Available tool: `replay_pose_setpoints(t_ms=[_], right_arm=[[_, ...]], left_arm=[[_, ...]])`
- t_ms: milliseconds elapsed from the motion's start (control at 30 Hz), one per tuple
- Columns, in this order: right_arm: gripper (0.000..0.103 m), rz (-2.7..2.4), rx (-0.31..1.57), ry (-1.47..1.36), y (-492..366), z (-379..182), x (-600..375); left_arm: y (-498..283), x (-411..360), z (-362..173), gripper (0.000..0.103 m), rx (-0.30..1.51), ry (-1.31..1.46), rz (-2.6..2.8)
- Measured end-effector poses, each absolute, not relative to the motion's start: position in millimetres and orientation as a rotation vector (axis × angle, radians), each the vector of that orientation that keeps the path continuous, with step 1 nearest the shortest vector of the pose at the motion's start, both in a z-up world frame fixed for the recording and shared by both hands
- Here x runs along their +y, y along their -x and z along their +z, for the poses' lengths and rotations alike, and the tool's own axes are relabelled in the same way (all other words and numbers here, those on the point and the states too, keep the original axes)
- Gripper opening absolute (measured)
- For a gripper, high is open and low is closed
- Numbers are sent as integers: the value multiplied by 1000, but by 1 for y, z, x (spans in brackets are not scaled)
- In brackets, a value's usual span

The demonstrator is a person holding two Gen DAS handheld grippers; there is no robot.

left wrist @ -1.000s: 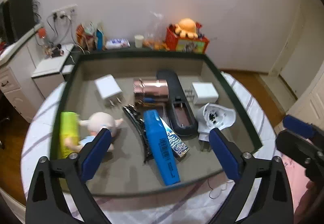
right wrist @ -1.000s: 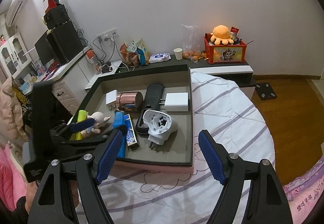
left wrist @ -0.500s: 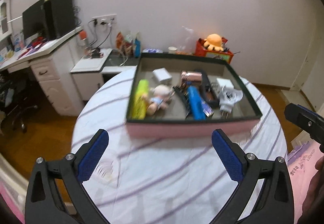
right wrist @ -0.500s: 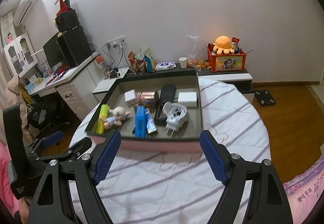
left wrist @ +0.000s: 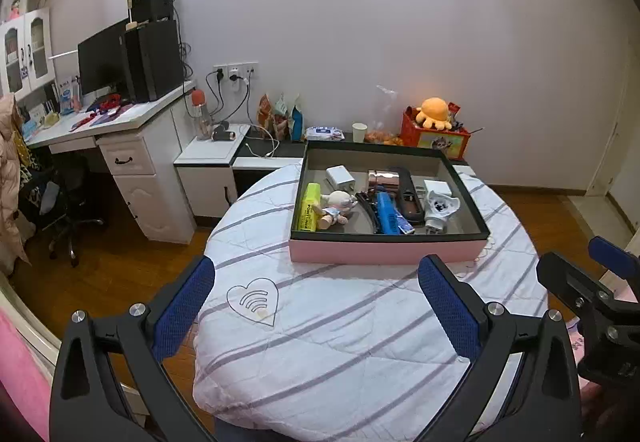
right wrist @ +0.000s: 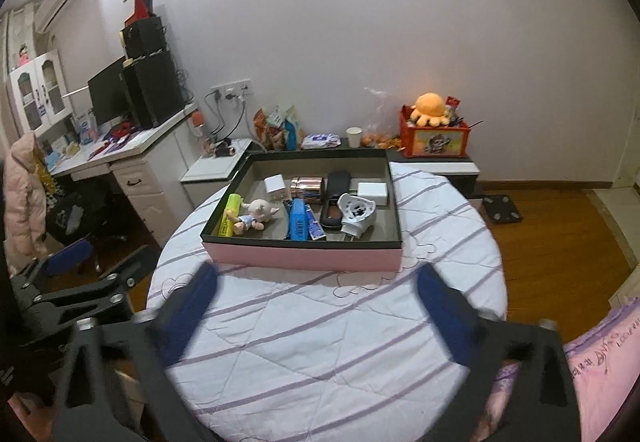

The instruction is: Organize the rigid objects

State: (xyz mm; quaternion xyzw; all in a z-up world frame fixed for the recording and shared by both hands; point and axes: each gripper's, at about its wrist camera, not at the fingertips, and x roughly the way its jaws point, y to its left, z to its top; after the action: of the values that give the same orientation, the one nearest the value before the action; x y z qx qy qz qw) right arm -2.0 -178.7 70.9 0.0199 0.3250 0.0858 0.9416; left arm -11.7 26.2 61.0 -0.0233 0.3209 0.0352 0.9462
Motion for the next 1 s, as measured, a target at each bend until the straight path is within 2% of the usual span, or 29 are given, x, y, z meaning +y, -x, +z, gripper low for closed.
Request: replay_pose_setpoints(t_ms=[1000], right_arm=[[103,153,613,-3,24,93,-171]], left_arm=[[31,28,74,103,641,32,103]])
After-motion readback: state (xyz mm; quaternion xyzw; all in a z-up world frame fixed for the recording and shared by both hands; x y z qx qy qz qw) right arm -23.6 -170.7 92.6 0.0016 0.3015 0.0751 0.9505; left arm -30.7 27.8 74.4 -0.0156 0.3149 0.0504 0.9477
